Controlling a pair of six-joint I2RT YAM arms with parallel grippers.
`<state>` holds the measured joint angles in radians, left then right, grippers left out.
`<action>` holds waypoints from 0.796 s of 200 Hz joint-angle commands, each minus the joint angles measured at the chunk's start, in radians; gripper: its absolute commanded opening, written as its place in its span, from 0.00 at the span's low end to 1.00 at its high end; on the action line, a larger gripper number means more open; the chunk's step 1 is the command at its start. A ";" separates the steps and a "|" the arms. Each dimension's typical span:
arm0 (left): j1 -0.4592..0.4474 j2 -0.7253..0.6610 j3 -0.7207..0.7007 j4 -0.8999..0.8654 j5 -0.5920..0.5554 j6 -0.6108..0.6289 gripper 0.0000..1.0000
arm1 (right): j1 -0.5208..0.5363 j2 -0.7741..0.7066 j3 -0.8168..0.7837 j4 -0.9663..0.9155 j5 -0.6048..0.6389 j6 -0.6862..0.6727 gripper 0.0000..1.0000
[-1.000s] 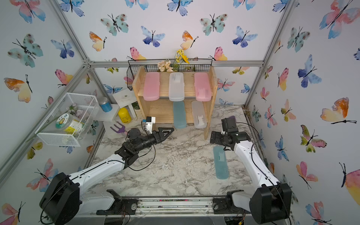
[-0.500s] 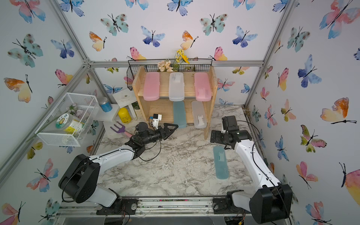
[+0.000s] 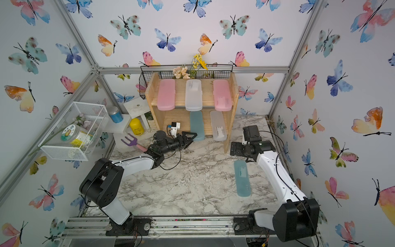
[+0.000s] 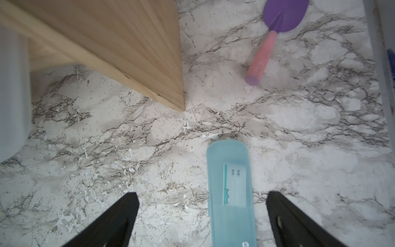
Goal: Remove the pencil cases from the shelf
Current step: Pick up the pencil case from the shelf.
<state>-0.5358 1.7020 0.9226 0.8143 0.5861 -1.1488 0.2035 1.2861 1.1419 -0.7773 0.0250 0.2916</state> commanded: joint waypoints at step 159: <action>-0.040 -0.278 -0.183 -0.246 -0.092 0.280 0.13 | -0.004 -0.167 0.082 -0.016 -0.342 -0.064 1.00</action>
<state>-0.5457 1.5478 0.7773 0.7540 0.5900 -1.0584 0.2031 1.1881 1.1893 -0.7849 -0.0917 0.2497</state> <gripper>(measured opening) 0.225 0.998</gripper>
